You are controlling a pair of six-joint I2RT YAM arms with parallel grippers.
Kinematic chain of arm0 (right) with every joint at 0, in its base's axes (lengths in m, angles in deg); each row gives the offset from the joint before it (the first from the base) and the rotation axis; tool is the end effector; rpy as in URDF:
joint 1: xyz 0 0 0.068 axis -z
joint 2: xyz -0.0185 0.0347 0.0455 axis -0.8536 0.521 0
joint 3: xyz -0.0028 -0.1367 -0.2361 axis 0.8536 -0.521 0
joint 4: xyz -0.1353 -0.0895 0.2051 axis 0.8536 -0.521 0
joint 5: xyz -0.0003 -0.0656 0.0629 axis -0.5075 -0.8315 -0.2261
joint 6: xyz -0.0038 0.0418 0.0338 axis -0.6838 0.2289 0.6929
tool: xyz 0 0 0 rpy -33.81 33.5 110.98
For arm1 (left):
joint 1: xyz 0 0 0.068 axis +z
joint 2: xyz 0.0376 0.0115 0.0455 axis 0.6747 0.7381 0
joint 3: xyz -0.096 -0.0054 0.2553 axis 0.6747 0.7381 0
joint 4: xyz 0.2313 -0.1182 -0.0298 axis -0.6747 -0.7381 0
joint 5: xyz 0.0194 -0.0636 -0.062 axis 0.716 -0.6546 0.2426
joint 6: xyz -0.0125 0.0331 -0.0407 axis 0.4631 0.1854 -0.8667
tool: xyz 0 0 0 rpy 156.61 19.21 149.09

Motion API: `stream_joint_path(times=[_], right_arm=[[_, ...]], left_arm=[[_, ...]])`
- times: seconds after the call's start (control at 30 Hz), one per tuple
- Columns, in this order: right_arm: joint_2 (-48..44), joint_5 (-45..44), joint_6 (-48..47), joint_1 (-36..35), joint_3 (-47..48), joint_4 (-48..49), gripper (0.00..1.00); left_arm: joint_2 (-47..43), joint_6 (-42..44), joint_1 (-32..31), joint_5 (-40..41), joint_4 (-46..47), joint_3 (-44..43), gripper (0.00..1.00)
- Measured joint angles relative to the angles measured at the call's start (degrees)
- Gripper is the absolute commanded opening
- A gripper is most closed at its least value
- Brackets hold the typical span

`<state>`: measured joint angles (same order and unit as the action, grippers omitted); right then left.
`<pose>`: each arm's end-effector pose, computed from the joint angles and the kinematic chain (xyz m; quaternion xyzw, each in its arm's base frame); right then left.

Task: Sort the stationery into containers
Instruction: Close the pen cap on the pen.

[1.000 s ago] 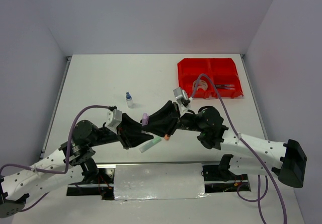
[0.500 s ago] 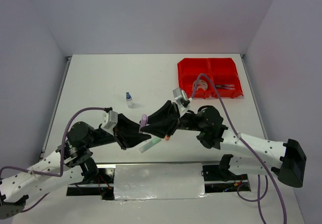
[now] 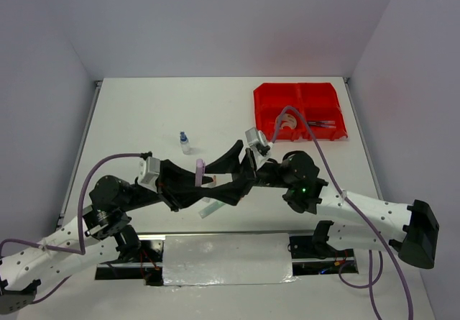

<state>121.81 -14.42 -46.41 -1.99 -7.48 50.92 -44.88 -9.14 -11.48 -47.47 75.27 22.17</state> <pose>0.0966 0.2078 0.3659 -0.3801 0.4184 0.6413 0.5189 0.0689 -0.1159 0.3564 0.2978 0.4859 -0.5776 0.5845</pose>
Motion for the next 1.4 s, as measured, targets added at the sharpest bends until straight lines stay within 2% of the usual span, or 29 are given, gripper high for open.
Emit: stream_joint_path(times=[0.13,0.2,0.23,0.47,0.53,0.6,0.63,0.67,0.77,0.87,1.27,1.37,1.4], right_arm=[[-3.19,-1.27,-1.46,-0.02,0.00,-3.45,0.78],[-5.44,-1.99,-2.27,-0.02,0.33,-5.44,0.89],[-6.45,-2.47,-2.67,-0.02,0.85,-6.36,0.99],[-6.64,-5.86,-4.79,-0.02,9.84,-11.65,1.00],[-5.09,-6.08,-5.07,-0.02,12.20,-11.93,0.89],[-3.26,-6.32,-5.44,-0.02,13.92,-12.50,0.70],[-2.45,-6.29,-5.68,-0.02,14.47,-12.94,0.41],[-1.57,-6.27,-5.66,-0.02,14.88,-13.40,0.31],[0.66,-6.01,-5.62,0.00,15.19,-13.55,0.46],[1.55,-5.68,-5.55,0.02,15.30,-12.85,0.52],[1.05,-2.78,-4.72,-0.02,13.22,-10.01,0.54],[1.05,-2.08,-4.66,-0.02,13.22,-10.01,0.51],[1.05,-1.88,-4.46,-0.02,13.20,-9.97,0.48]], left_arm=[[-1.03,0.00,0.00,-0.02,-0.09,0.00,0.00],[-1.77,0.02,0.00,-0.13,0.02,0.00,0.00],[-2.05,0.02,0.00,-0.46,0.26,0.00,0.00],[-0.76,-0.02,0.00,-4.26,1.40,0.02,0.00],[-0.04,-0.02,0.00,-5.05,1.42,0.07,0.00],[0.37,-0.02,0.00,-5.33,1.40,0.07,0.00],[0.55,-0.04,0.00,-5.38,1.40,0.07,0.00],[0.61,-0.04,0.00,-5.38,1.42,0.07,0.00],[0.61,-0.02,0.00,-5.27,0.79,0.13,0.00],[0.63,-0.02,-0.02,-4.92,-0.15,0.44,0.00],[1.38,-0.04,0.00,-2.36,-0.57,0.44,0.00],[1.38,-0.04,0.00,-1.66,-0.55,0.44,0.00],[1.40,-0.04,0.00,-1.51,-0.55,0.44,0.00]])
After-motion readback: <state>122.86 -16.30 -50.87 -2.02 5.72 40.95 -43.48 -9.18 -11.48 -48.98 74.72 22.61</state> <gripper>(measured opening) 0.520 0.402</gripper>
